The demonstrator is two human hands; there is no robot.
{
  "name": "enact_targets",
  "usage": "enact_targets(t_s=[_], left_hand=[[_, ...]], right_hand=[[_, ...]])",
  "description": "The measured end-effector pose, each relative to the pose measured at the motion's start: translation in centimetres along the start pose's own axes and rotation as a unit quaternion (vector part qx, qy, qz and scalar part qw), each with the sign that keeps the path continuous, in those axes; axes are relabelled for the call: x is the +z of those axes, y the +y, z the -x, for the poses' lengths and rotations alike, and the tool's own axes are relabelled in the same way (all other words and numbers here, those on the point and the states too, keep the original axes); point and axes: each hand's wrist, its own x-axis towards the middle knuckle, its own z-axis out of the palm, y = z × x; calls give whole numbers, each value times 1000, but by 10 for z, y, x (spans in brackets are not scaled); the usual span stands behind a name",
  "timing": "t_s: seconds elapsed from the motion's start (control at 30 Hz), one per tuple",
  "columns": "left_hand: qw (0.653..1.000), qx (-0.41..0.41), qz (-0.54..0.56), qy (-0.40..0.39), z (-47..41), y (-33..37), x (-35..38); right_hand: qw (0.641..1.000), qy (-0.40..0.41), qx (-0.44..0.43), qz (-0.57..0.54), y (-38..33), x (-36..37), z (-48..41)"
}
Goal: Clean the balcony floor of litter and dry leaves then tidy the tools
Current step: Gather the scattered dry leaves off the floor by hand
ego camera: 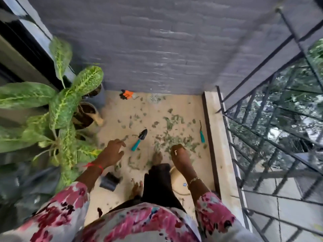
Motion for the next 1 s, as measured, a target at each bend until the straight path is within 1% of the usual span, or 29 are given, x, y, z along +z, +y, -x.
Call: enact_targets(t_s=[0.13, 0.23, 0.33, 0.43, 0.53, 0.6, 0.63, 0.67, 0.7, 0.73, 0.77, 0.8, 0.87, 0.9, 0.97, 1.0], left_hand=[[1000, -17, 26, -6, -56, -9, -11], [999, -32, 33, -17, -111, -10, -15], [999, -25, 25, -3, -179, -2, -11], [1000, -13, 21, -12, -258, -4, 5], [999, -29, 28, -4, -344, -17, 32], [1000, -17, 23, -8, -420, -44, 77], [999, -17, 26, -12, -429, -36, 73], [1000, 2, 20, -10, -469, -60, 108], [1000, 3, 18, -6, -508, -82, 137], [1000, 12, 25, -12, -519, -81, 134], [999, 14, 26, -12, -556, -106, 167], [999, 21, 32, 14, -592, -136, 200], [999, 27, 27, 23, -661, -181, 244], [998, 26, 31, 40, -670, -186, 240], [995, 6, 28, 91, -730, -226, 273], [992, -10, 55, 111, -739, -231, 271]], right_hand=[[1000, -3, 5, -21, -11, -13, -71], [999, -24, 9, -27, -14, -22, -132], [999, -15, 13, -33, -8, -21, -203], [999, -35, 33, -22, 8, -6, -267], [998, -52, 41, -23, 40, 26, -334], [998, -54, 35, -14, 77, 77, -401], [998, -51, 36, -5, 75, 73, -407], [998, -47, 32, -1, 100, 111, -443], [998, -43, 40, 3, 118, 143, -480], [999, -27, 40, 8, 117, 141, -493], [999, -15, 36, 12, 135, 174, -534], [999, 13, 36, 7, 158, 207, -572], [998, 69, 6, -6, 190, 260, -653], [996, 88, -1, -21, 186, 257, -668], [993, 118, -13, -25, 207, 292, -741], [992, 125, -28, -17, 204, 287, -758]])
